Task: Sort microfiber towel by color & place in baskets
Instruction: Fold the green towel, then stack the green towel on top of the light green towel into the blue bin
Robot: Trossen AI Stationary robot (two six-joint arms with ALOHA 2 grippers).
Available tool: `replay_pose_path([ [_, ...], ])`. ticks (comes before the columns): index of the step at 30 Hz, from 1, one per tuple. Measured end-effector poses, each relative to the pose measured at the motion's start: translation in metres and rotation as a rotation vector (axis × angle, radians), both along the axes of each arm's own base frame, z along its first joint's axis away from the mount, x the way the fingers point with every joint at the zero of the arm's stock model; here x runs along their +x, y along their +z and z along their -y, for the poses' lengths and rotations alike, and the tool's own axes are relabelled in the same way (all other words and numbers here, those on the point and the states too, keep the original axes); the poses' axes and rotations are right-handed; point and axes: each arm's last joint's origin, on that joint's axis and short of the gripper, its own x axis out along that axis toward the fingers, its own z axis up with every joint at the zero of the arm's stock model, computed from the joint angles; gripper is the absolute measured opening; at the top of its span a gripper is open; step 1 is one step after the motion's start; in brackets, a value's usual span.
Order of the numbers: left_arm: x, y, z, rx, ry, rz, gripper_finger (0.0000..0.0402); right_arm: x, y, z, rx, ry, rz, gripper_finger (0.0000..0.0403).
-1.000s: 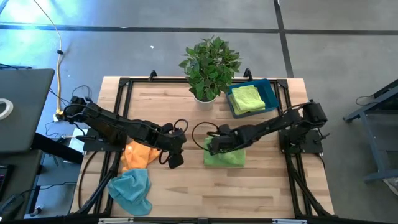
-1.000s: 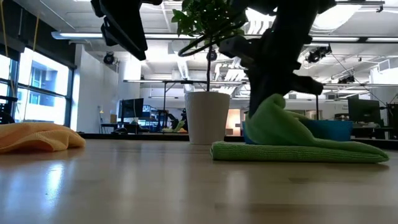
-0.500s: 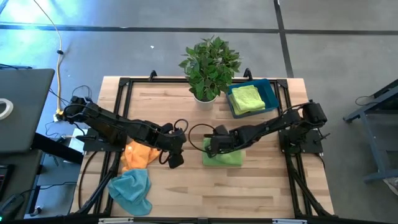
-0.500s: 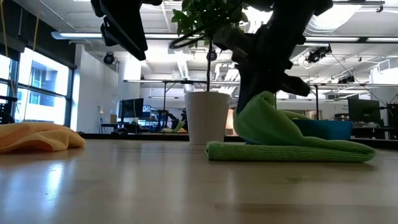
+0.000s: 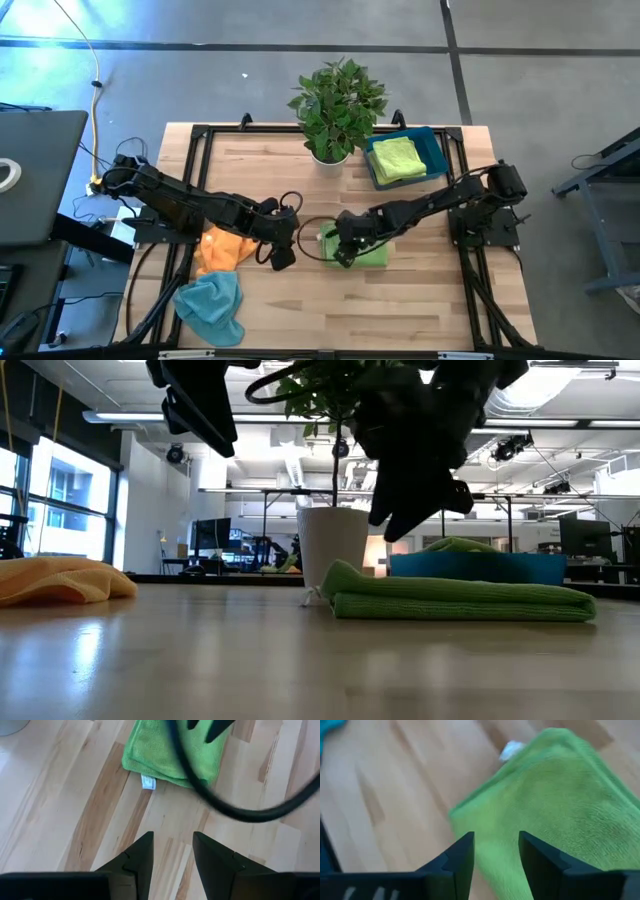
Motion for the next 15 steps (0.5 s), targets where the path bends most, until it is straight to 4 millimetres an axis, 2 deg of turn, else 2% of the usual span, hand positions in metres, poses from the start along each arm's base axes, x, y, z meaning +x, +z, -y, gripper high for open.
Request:
replay_pose_path([
  [7,0.000,0.000,0.000,0.012,-0.022,-0.003,0.0126,-0.015,-0.001,-0.027,-0.184,0.416,-0.035,0.0149],
  [11,0.000,0.000,0.000,0.014,-0.024,-0.005,0.0126,-0.018,-0.002,-0.038,-0.233,0.510,-0.023,0.0149],
  [15,0.000,0.000,0.000,0.028,-0.049,-0.005,0.0126,-0.015,-0.012,-0.038,-0.306,0.519,-0.048,0.0149],
])
